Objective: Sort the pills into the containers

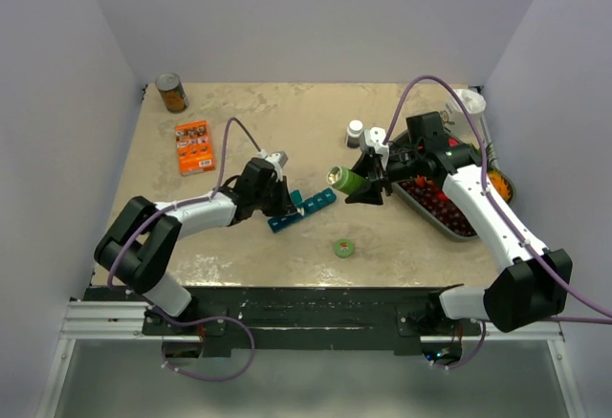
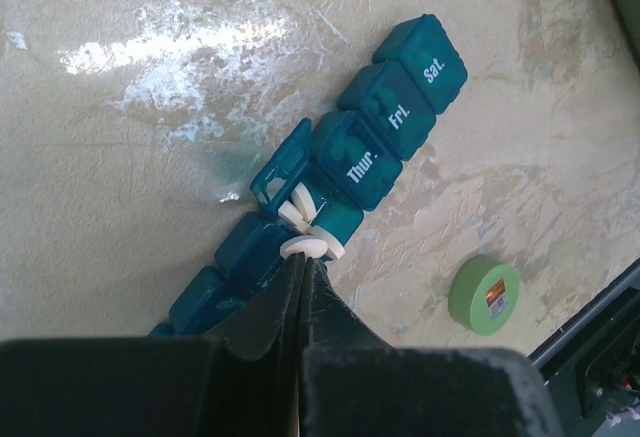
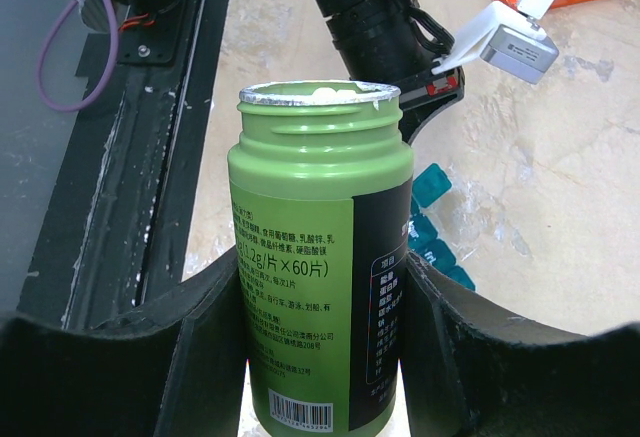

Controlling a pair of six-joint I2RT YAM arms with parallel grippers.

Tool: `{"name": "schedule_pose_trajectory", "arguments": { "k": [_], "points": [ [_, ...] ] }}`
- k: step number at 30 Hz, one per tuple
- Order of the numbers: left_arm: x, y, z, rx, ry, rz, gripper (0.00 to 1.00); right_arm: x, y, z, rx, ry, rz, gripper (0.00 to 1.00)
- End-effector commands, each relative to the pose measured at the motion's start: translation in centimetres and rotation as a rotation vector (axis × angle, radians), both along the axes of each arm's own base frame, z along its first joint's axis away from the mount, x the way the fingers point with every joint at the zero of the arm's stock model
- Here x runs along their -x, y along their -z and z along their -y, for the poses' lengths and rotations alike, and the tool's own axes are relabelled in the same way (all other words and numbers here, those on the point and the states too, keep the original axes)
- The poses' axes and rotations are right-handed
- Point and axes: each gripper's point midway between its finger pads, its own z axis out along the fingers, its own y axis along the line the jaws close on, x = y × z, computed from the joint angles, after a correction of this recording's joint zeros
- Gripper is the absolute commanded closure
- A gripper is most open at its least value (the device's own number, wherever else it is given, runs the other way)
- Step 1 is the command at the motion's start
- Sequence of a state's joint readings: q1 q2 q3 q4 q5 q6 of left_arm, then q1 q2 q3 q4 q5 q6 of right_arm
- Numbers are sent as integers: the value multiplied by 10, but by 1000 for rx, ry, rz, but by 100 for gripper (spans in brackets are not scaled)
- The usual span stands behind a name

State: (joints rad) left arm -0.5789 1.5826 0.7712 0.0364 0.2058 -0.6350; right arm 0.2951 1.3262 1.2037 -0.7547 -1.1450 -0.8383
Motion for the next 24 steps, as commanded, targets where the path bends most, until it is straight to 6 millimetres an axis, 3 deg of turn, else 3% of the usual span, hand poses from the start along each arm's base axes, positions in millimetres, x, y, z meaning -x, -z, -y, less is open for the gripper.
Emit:
{"name": "schedule_pose_trajectory", "arguments": {
  "k": [1, 12, 20, 24],
  "points": [
    [-14, -18, 16, 40, 26, 58, 100, 7, -14, -2, -47, -36, 39, 100],
    [-18, -16, 21, 44, 33, 53, 100, 6, -15, 1, -50, -29, 37, 100],
    [-19, -37, 22, 73, 32, 93, 100, 5, -15, 1, -50, -27, 35, 100],
    [-9, -40, 20, 87, 46, 90, 100, 5, -14, 1, -50, -28, 35, 100]
  ]
}}
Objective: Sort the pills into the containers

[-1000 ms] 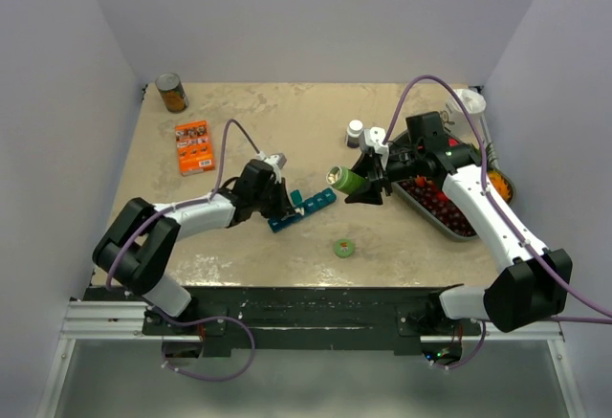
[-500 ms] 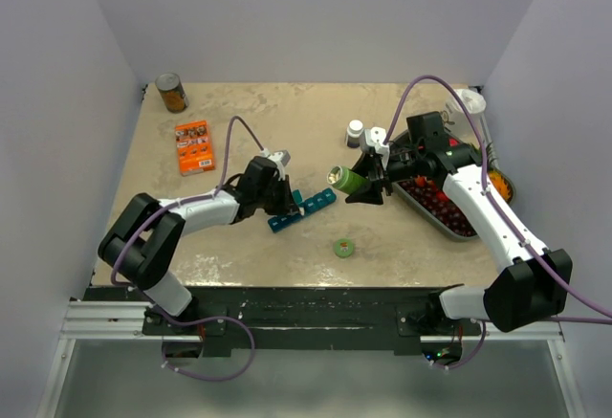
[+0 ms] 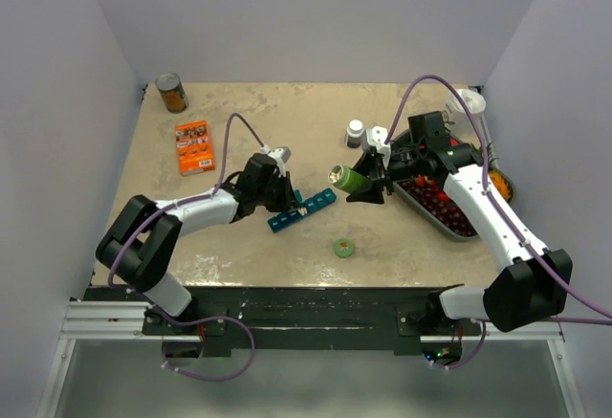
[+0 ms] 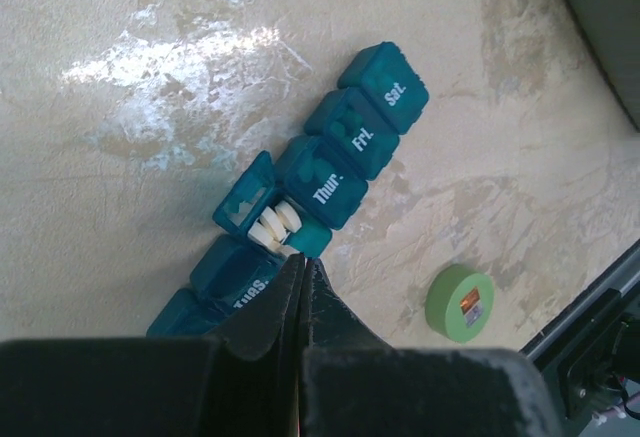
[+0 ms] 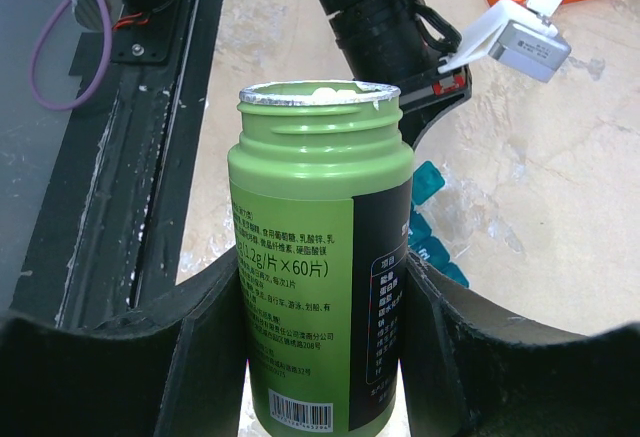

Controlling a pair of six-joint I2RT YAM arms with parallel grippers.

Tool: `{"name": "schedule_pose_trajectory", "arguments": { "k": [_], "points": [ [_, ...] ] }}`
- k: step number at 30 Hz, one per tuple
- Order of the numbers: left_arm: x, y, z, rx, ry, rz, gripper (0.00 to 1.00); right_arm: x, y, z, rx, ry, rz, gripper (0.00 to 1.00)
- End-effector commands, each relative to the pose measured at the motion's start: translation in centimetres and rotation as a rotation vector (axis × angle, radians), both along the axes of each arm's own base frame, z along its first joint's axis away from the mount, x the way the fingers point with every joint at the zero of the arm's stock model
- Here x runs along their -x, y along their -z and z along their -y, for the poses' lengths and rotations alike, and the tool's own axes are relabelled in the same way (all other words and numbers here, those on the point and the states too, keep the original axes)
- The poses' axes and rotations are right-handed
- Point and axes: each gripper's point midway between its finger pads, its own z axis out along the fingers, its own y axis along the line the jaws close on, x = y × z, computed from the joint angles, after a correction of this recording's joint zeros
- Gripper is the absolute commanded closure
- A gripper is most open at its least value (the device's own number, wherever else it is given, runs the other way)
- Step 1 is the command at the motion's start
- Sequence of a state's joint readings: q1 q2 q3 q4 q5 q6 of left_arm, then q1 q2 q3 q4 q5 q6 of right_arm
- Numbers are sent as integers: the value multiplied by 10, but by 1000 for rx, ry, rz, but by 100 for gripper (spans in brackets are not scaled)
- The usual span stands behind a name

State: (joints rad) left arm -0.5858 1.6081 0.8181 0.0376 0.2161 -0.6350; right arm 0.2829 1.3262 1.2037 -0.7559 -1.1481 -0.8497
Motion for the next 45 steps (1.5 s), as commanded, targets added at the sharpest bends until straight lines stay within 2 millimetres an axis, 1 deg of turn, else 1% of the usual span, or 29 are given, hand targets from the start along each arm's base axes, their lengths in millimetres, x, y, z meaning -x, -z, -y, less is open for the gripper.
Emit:
{"name": "schedule_pose_trajectory", "arguments": {
  "k": [1, 4, 5, 6, 7, 8, 9, 10, 11, 12, 13, 14, 15, 16, 17, 19, 21, 22, 24, 25, 26, 28, 31, 33, 34, 36, 37, 39, 45],
  "points": [
    [1, -34, 9, 77, 36, 76, 100, 8, -14, -1, -47, -34, 23, 100],
    [12, -43, 4, 105, 45, 107, 100, 8, -13, -2, -43, -32, 23, 100],
    [14, -64, 2, 136, 48, 164, 100, 7, -12, -1, -42, -30, 24, 100],
    [22, -64, -3, 140, 53, 179, 100, 7, -11, -1, -41, -30, 21, 100],
    [23, -77, -3, 166, 62, 233, 97, 7, -11, -1, -41, -29, 23, 100],
    [26, -103, -7, 205, 66, 310, 89, 7, -11, -1, -41, -30, 20, 100],
    [34, -104, -10, 209, 95, 342, 80, 6, -10, -1, -41, -30, 20, 100],
    [36, -116, -11, 234, 104, 395, 60, 6, -9, -1, -39, -27, 17, 100],
    [43, -134, -13, 273, 112, 454, 50, 6, -7, -1, -36, -26, 12, 100],
    [55, -126, -14, 293, 146, 452, 42, 6, -6, -1, -35, -26, 14, 100],
    [59, -138, -12, 341, 166, 511, 32, 5, -5, -1, -33, -25, 13, 100],
    [67, -148, -12, 385, 190, 550, 27, 5, -4, -1, -32, -23, 8, 100],
    [80, -139, -11, 408, 238, 537, 23, 5, -2, -1, -30, -23, 6, 100],
    [86, -152, -9, 452, 266, 595, 19, 4, -1, 0, -29, -21, 7, 100],
    [92, -154, -7, 472, 289, 611, 17, 5, 0, -1, -27, -23, 8, 100],
    [104, -146, 1, 457, 339, 631, 15, 3, 3, 1, -12, -13, 14, 100],
    [101, -128, 7, 346, 348, 666, 14, -1, 2, 6, -6, 9, 24, 100],
    [117, -120, 21, 340, 410, 655, 14, -3, 1, 9, -7, 21, 21, 100],
    [119, -98, 32, 250, 419, 675, 12, -13, -1, 19, -13, 70, 25, 100],
    [136, -92, 45, 226, 472, 695, 12, -15, -1, 22, -14, 91, 17, 100],
    [137, -76, 49, 145, 513, 730, 11, -18, 0, 26, -17, 104, 11, 100],
    [138, -62, 60, 66, 527, 792, 11, -24, -1, 34, -19, 135, 9, 100],
    [132, -47, 71, -25, 586, 901, 7, -29, -1, 41, -20, 162, 9, 100],
    [121, -48, 78, -93, 610, 981, 7, -31, 0, 44, -24, 172, 3, 100],
    [116, -37, 82, -128, 617, 980, 6, -32, 0, 45, -24, 175, 0, 100],
    [108, -40, 94, -155, 630, 1014, 6, -32, -1, 47, -29, 181, 1, 100],
    [106, -28, 97, -183, 650, 998, 6, -33, -2, 48, -31, 182, 4, 100],
    [102, -21, 107, -200, 669, 997, 6, -32, -2, 48, -35, 181, 1, 100],
    [93, -9, 127, -217, 682, 986, 7, -32, -2, 49, -38, 176, 1, 100]
  ]
}}
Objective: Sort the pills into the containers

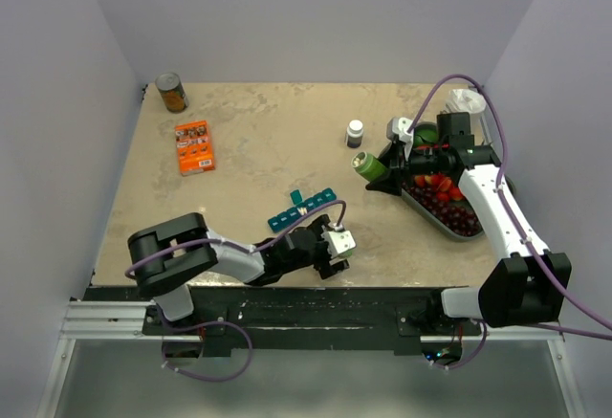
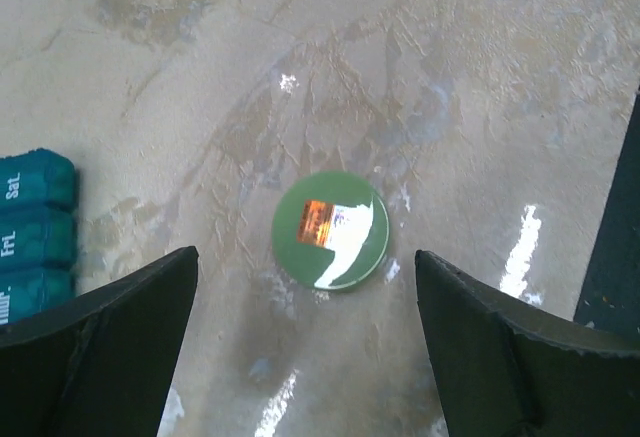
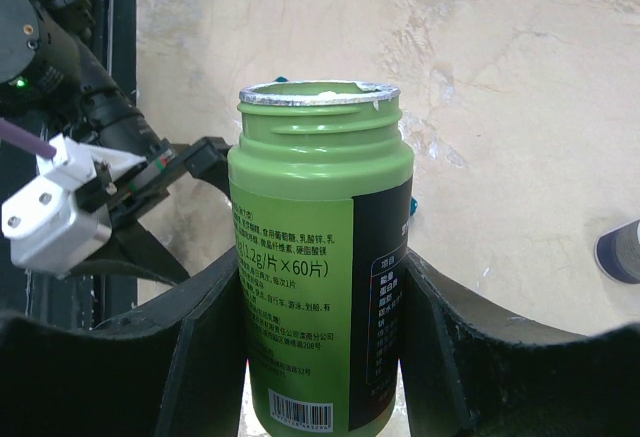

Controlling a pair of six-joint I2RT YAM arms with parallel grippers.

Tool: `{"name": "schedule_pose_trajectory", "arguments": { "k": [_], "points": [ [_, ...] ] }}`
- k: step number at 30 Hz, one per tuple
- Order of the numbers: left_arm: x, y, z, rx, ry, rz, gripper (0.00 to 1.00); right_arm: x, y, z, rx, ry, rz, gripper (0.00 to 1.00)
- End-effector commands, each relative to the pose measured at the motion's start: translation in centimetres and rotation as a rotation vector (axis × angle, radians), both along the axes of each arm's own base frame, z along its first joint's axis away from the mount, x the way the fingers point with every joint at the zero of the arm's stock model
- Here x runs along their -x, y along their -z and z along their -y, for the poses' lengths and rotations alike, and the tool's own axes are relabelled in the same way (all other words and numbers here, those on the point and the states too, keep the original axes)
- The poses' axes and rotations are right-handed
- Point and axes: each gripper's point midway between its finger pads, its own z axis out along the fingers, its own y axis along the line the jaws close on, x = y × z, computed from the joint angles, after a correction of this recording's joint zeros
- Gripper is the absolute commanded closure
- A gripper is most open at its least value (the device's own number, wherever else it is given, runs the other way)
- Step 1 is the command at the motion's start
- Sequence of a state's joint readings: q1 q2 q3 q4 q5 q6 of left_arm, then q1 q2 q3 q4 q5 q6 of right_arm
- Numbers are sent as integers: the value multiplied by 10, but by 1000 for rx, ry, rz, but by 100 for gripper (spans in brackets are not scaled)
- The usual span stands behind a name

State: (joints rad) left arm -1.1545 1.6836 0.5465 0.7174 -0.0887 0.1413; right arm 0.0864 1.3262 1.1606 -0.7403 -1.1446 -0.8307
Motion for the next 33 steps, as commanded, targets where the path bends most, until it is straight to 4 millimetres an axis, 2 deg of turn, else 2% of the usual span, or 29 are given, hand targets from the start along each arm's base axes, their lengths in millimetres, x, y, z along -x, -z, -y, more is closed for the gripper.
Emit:
{"name": "schedule_pose_trajectory", "arguments": {
  "k": [1, 7, 10, 12, 15, 16, 18, 19, 21, 22, 23, 24, 25, 26, 27, 28, 29, 30, 31, 32, 33],
  "points": [
    [-16, -27, 30, 79, 9, 93, 8, 4, -16, -3, -41, -30, 51, 100],
    [-16, -6, 31, 30, 8, 62, 15, 5, -17, -2, -42, -32, 54, 100],
    [-15, -2, 31, 19, 12, 52, 24, 5, -17, -1, -43, -32, 56, 100],
    [-13, 3, 31, 2, 20, 39, 33, 5, -16, -1, -44, -34, 52, 100],
    [-9, 6, 34, -4, 38, 17, 38, 4, -15, -1, -41, -32, 49, 100],
    [-8, 6, 35, 1, 45, 12, 52, 4, -15, -1, -40, -31, 51, 100],
    [-7, 4, 36, 11, 39, -2, 69, 3, -13, -1, -35, -29, 48, 100],
    [-6, 3, 35, 21, 33, -13, 83, 4, -14, -1, -34, -30, 51, 100],
    [-6, -6, 31, 59, 0, -48, 97, 3, -11, 0, -27, -24, 46, 100],
    [-4, -11, 29, 82, -14, -65, 100, 2, -11, 1, -25, -23, 52, 100],
    [-6, -31, 26, 138, -27, -75, 100, 1, -9, 1, -21, -21, 50, 100],
    [1, -32, 19, 173, -52, -143, 100, 0, -8, 2, -16, -15, 48, 100],
    [3, -42, 15, 214, -66, -168, 100, 0, -6, 1, -16, -17, 46, 100],
    [0, -72, 8, 302, -87, -177, 100, 0, -6, 2, -14, -14, 46, 100],
    [6, -75, -3, 353, -125, -258, 100, 0, -5, 1, -16, -16, 42, 100],
    [6, -87, -10, 405, -151, -292, 100, 0, -4, 1, -16, -16, 42, 100],
    [1, -115, -23, 493, -186, -308, 100, 0, -4, 1, -16, -16, 42, 100],
    [4, -120, -33, 560, -232, -398, 100, 0, -2, 0, -16, -22, 37, 100],
    [-2, -130, -44, 621, -281, -425, 100, 1, 0, -1, -17, -25, 31, 100],
    [-12, -155, -63, 716, -326, -431, 100, 1, 1, -2, -17, -32, 32, 100],
    [-14, -159, -74, 782, -365, -492, 100, 4, 3, -8, -15, -51, 29, 100]
  ]
}}
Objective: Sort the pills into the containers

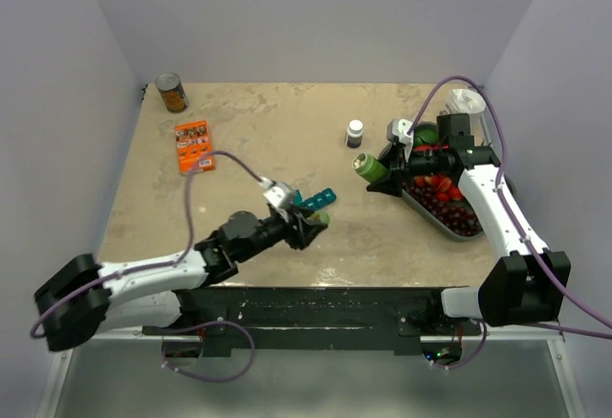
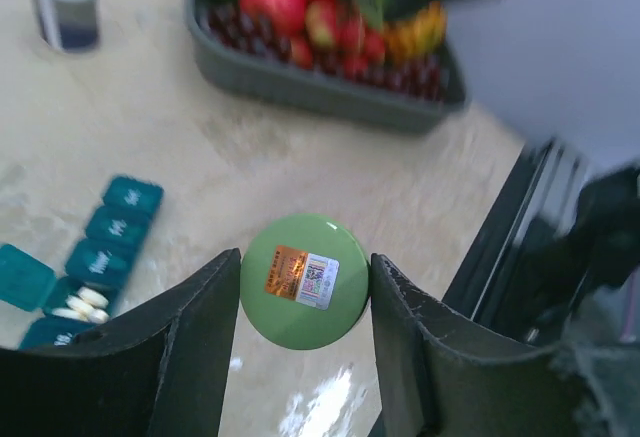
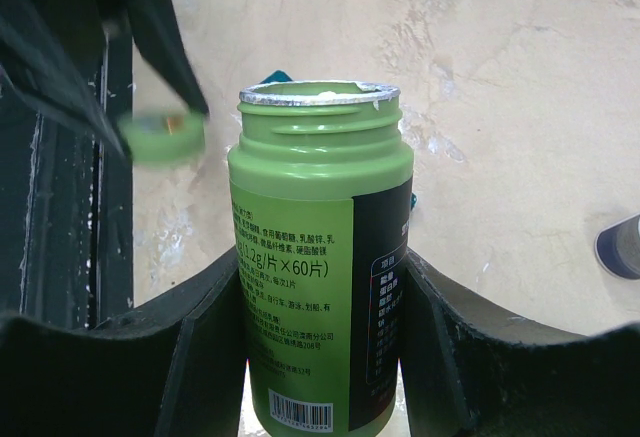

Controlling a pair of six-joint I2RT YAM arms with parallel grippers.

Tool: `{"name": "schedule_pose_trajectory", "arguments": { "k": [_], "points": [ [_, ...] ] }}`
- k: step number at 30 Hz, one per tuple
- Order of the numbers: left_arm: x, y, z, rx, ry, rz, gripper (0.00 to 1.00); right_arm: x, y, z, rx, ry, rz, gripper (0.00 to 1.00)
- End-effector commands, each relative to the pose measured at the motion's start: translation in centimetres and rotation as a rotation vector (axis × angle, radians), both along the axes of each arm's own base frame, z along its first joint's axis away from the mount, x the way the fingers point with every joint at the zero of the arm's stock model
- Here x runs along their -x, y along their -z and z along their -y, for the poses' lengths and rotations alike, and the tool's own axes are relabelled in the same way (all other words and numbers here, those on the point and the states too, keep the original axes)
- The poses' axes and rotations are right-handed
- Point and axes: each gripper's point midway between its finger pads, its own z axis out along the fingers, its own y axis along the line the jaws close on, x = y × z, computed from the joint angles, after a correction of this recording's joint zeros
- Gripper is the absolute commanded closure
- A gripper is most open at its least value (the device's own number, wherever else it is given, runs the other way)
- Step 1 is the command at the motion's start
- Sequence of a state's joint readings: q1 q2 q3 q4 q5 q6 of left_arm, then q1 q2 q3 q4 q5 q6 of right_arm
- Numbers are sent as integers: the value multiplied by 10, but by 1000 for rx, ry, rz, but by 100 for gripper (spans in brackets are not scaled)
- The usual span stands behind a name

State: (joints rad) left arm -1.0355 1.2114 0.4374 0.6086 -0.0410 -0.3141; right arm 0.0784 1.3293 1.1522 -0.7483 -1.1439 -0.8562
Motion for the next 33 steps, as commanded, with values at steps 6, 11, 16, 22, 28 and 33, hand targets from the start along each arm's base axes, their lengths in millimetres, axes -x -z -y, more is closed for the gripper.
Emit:
{"name": "schedule_pose_trajectory", "arguments": {
  "k": [6, 11, 16, 22, 28, 33],
  "points": [
    [-38, -115, -76, 628, -255, -270, 100, 25, 6, -39, 0, -161, 28, 100],
    [-46, -130, -62, 699, -214, -335, 100, 40, 11, -57, 3, -238, 26, 100],
    [-49, -137, -52, 725, -172, -337, 100, 51, 15, -75, 7, -290, 29, 100],
    [-49, -139, -42, 767, -122, -362, 100, 51, 25, -85, 37, -276, -10, 100],
    [-47, -142, -40, 787, -100, -372, 100, 44, 29, -90, 52, -236, -21, 100],
    [-52, -140, -38, 733, -123, -347, 100, 39, 32, -93, 69, -197, -29, 100]
  ]
}}
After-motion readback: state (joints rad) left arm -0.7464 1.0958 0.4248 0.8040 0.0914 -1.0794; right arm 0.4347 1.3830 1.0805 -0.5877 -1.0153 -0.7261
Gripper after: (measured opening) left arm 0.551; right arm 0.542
